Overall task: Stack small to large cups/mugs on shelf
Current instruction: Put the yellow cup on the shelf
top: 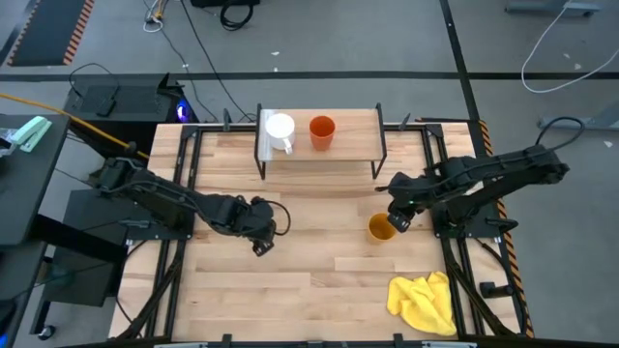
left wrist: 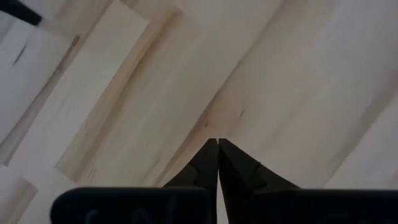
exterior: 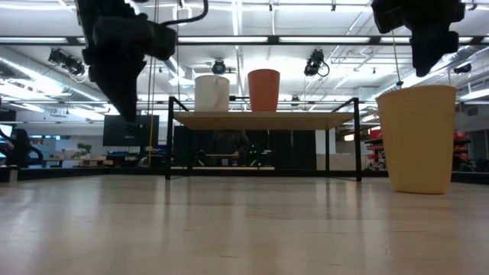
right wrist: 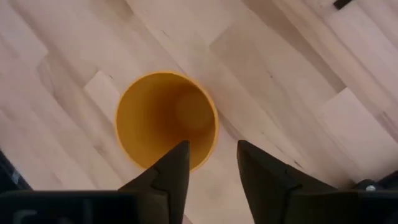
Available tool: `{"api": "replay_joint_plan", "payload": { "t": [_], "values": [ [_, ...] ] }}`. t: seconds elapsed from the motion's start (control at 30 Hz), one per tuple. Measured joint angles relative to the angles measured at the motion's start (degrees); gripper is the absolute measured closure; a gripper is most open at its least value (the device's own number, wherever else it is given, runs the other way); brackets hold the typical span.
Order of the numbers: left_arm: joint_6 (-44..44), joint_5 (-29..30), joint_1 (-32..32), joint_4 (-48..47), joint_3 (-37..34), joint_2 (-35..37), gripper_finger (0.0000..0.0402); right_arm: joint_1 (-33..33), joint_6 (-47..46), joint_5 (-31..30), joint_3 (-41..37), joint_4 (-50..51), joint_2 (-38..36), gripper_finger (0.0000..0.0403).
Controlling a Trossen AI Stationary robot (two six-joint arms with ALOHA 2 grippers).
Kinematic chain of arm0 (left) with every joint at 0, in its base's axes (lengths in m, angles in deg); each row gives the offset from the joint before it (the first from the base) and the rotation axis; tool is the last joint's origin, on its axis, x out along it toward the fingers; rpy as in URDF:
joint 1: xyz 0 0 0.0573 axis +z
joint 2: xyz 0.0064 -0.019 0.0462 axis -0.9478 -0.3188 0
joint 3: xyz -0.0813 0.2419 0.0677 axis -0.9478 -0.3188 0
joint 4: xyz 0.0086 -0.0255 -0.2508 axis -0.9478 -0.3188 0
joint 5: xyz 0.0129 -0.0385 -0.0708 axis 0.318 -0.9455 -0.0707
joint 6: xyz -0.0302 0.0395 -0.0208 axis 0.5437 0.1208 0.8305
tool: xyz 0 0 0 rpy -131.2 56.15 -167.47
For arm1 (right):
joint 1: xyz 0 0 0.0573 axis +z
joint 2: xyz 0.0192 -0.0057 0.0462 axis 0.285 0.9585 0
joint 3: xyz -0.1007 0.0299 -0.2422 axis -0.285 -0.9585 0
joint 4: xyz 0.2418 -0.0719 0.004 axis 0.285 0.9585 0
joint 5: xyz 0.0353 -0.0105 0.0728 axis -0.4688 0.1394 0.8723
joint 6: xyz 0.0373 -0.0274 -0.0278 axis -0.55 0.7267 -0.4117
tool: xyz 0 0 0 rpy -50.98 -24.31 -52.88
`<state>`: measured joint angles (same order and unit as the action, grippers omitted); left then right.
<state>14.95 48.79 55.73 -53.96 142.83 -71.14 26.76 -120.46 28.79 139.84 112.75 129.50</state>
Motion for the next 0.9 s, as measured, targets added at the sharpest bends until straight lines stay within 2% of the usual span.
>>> {"api": "replay_joint_plan", "payload": {
  "t": [0.23,0.47,0.63,0.9],
  "values": [
    [-1.0,-0.5,0.1,1.5,-1.6,-0.2,0.0392,-1.6,-0.3,0.1,0.0,0.0,4.2,0.0248],
    [-2.0,-1.0,0.1,2.5,-1.6,-0.2,0.0377,-1.5,1.8,0.0,0.0,0.0,8.4,0.0249],
    [-2.1,-1.1,0.1,2.7,-1.6,-0.2,0.0379,-1.9,2.2,-0.7,-0.7,-1.8,8.4,0.0250],
    [-2.1,-1.1,0.1,3.2,-1.6,-0.2,0.0393,-2.0,3.2,-0.3,-6.5,-5.6,7.7,0.0251]
  ]
}}
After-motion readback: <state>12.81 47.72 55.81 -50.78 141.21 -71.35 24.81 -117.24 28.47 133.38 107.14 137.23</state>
